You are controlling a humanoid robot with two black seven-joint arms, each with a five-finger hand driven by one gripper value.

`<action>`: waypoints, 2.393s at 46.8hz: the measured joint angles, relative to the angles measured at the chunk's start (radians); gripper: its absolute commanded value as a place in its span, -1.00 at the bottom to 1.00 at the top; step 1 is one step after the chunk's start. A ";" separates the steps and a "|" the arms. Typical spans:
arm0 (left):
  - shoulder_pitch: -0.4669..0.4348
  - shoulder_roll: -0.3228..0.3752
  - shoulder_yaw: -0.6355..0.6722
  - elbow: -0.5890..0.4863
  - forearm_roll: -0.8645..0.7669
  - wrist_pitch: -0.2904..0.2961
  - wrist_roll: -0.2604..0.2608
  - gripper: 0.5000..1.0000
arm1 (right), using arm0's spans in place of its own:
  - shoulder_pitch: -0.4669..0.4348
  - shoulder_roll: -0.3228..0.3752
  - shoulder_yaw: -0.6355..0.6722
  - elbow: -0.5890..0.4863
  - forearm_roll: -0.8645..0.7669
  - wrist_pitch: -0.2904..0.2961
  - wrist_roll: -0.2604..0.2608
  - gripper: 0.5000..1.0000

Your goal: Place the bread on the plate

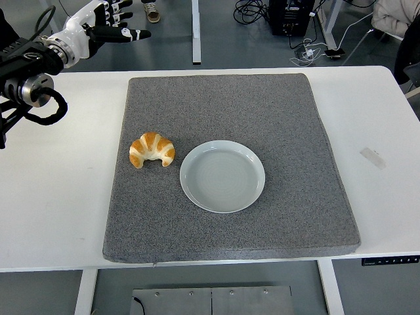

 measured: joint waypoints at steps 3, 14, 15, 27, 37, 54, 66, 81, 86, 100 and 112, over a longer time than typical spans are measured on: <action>0.000 0.004 0.002 -0.011 0.018 0.000 0.006 0.93 | 0.000 0.000 0.000 0.000 0.000 0.000 0.000 1.00; 0.000 0.034 0.002 -0.133 0.183 0.052 0.010 0.92 | 0.000 0.000 0.000 0.000 0.000 0.000 0.000 1.00; 0.000 0.039 0.003 -0.151 0.201 0.060 0.010 0.92 | 0.000 0.000 0.000 0.000 0.000 0.000 0.000 1.00; -0.009 0.109 0.031 -0.310 0.395 0.106 0.021 0.92 | 0.000 0.000 0.000 0.000 0.000 0.000 0.000 1.00; -0.028 0.171 0.079 -0.440 0.533 0.203 0.051 0.92 | 0.000 0.000 0.000 0.000 0.000 0.000 0.000 1.00; -0.041 0.236 0.147 -0.580 0.755 0.261 0.150 0.92 | 0.000 0.000 0.000 0.000 0.000 0.000 0.000 1.00; -0.018 0.220 0.230 -0.582 0.867 0.350 0.167 0.92 | 0.000 0.000 0.000 0.000 0.000 0.000 0.000 1.00; -0.009 0.212 0.247 -0.634 0.916 0.399 0.164 0.92 | 0.000 0.000 0.000 0.000 0.000 0.000 0.000 1.00; 0.000 0.208 0.271 -0.642 0.920 0.400 0.164 0.91 | 0.000 0.000 0.000 0.000 0.000 0.000 0.000 1.00; 0.031 0.192 0.335 -0.643 0.978 0.508 0.164 0.91 | 0.000 0.000 0.000 0.000 0.000 0.000 0.000 1.00; 0.034 0.169 0.350 -0.637 0.980 0.545 0.162 0.91 | 0.000 0.000 0.000 0.000 0.000 0.000 0.000 1.00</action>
